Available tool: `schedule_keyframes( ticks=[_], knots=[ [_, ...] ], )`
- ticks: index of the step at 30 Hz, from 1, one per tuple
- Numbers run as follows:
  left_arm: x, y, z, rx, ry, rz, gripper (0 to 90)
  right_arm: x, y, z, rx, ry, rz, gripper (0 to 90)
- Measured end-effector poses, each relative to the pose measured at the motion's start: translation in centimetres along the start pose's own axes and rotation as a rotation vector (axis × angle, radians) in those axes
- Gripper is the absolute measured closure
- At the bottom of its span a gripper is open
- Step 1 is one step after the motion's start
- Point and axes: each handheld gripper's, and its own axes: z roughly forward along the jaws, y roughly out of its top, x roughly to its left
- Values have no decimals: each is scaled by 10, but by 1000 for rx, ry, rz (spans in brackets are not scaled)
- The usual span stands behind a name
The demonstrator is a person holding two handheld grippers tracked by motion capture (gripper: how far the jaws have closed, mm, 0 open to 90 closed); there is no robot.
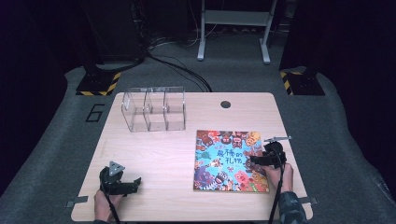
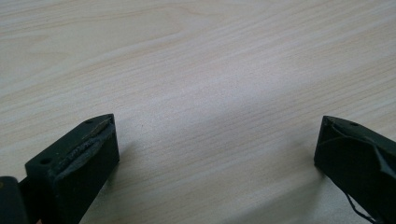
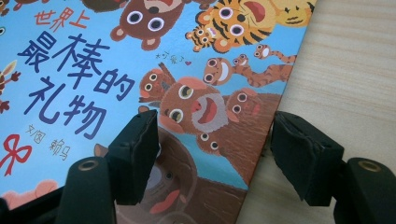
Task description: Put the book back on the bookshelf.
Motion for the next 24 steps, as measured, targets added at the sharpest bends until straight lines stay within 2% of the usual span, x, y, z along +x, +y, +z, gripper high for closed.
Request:
schedule_keyframes(
  ticks=[2,3,9,11,13,17,18,20,24],
  knots=[
    [0,0,0,0,0,0,0,2,-2,0,-8,-1,2,331],
    [0,0,0,0,0,0,0,4,-5,-1,-27,7,-7,342],
    [0,0,0,1,0,1,0,13,-11,-1,-45,16,-38,356],
    [0,0,0,0,0,0,0,14,-11,0,-47,14,-32,358],
    [0,0,0,1,1,0,0,23,-13,0,-57,13,-25,359],
    [0,0,0,2,1,-3,0,29,-14,1,-50,9,-32,361],
    [0,0,0,1,2,-3,0,34,-14,1,-46,7,-15,362],
    [0,0,0,2,3,-3,0,34,-14,1,-41,3,-25,364],
    [-1,0,0,3,9,-13,1,41,-15,1,-48,-7,5,370]
  ],
)
